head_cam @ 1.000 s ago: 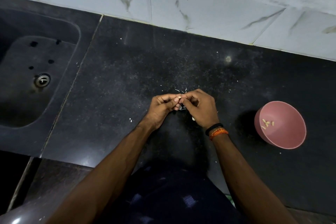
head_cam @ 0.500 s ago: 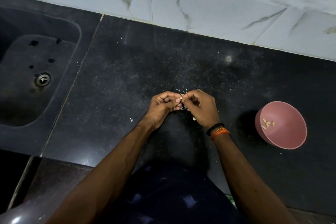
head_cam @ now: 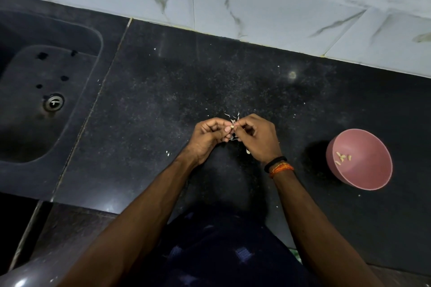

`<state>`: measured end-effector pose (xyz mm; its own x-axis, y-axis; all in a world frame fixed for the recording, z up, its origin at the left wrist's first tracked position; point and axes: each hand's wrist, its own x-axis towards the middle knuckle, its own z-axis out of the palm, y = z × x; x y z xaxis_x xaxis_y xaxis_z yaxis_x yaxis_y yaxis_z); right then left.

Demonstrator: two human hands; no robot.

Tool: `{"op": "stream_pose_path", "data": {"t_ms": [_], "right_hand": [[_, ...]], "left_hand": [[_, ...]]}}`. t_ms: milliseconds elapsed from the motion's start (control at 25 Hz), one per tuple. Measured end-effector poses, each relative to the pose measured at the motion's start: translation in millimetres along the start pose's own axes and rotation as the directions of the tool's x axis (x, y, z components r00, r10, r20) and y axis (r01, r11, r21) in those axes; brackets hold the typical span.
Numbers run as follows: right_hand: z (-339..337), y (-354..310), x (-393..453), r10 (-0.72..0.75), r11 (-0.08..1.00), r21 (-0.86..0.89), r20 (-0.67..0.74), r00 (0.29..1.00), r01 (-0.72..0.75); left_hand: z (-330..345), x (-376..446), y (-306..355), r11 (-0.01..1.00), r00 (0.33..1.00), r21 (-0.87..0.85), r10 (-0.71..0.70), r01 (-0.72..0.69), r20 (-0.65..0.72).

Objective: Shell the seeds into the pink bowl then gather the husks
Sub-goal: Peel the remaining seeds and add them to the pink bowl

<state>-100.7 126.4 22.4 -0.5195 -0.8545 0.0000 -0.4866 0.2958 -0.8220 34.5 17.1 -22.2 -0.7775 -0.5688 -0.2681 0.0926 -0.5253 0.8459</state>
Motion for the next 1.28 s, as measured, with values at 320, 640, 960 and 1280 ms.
{"op": "stream_pose_path", "data": {"t_ms": [320,640,960,1280], "right_hand": [[0.9,-4.4,1.1,0.006,0.999,-0.054,-0.011,1.0,-0.006],[5.5,2.3,-1.2,0.075,0.997,0.006,-0.019,0.997,-0.075],[3.9,-0.3,-0.1,0.09,0.996,-0.006,-0.018,0.996,-0.09],[4.2,0.4,0.5,0.125,0.992,-0.006,0.001,0.992,-0.125]], "left_hand": [[2.9,-0.2,1.7,1.0,1.0,0.001,0.006,-0.006,-0.026],[2.5,0.0,-0.4,0.999,1.0,0.032,0.019,-0.019,0.005],[2.6,-1.0,-1.0,0.999,0.999,0.026,0.028,-0.029,0.028],[4.3,-0.8,-1.9,0.998,0.998,0.031,0.055,-0.056,0.026]]}}
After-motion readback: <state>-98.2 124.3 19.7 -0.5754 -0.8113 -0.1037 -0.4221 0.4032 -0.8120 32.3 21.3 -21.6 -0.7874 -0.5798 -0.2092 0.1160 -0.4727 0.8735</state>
